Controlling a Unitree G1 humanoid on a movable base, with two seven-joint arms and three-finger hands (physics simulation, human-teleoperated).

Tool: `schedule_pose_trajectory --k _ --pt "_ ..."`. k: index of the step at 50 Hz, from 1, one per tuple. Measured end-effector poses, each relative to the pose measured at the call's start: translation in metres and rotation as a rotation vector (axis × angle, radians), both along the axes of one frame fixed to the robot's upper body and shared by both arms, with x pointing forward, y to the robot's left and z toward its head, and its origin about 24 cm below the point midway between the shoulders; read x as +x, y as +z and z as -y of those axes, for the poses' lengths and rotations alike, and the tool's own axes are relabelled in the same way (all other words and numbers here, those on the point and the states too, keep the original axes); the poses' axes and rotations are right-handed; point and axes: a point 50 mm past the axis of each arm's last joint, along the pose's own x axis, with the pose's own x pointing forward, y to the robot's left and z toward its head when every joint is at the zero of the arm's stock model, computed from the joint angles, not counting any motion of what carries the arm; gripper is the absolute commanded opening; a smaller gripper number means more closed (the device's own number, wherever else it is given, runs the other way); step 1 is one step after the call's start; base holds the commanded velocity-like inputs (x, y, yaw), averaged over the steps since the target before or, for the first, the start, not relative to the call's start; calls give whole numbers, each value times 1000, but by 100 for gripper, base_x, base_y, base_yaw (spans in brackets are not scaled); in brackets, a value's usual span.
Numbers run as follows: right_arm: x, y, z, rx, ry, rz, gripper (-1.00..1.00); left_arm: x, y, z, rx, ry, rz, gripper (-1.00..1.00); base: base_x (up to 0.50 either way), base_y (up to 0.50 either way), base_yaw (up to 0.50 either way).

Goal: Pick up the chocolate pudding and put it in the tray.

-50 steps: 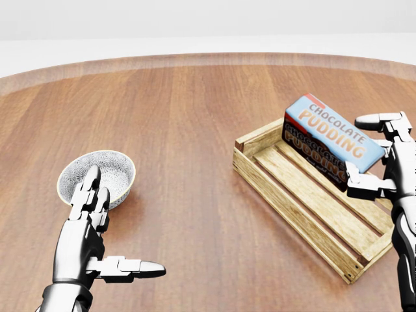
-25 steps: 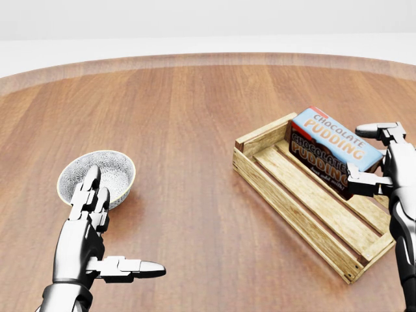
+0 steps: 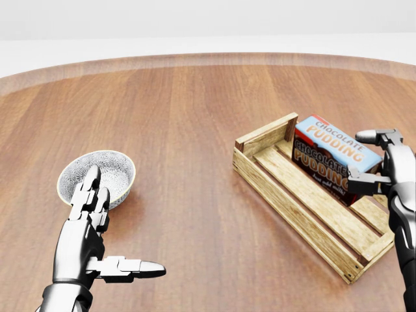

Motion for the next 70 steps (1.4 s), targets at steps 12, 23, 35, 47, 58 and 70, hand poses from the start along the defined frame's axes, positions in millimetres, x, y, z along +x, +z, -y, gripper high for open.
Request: schedule_pose_trajectory --k 12,23,35,47,58,70 --pt "8 3 1 6 -14 -36 -100 0 0 0 0 0 0 100 0 0 0" --pt "15 4 -2 15 -37 -58 -100 0 0 0 0 0 0 100 0 0 0" --pt "20 7 -4 25 -63 -70 -100 0 0 0 0 0 0 100 0 0 0" --pt "23 7 -9 34 -71 -77 -100 0 0 0 0 0 0 100 0 0 0" --pt "24 3 -14 39 -70 -95 -100 0 0 0 0 0 0 100 0 0 0" --pt "23 -2 -17 40 -69 -114 -100 0 0 0 0 0 0 100 0 0 0"
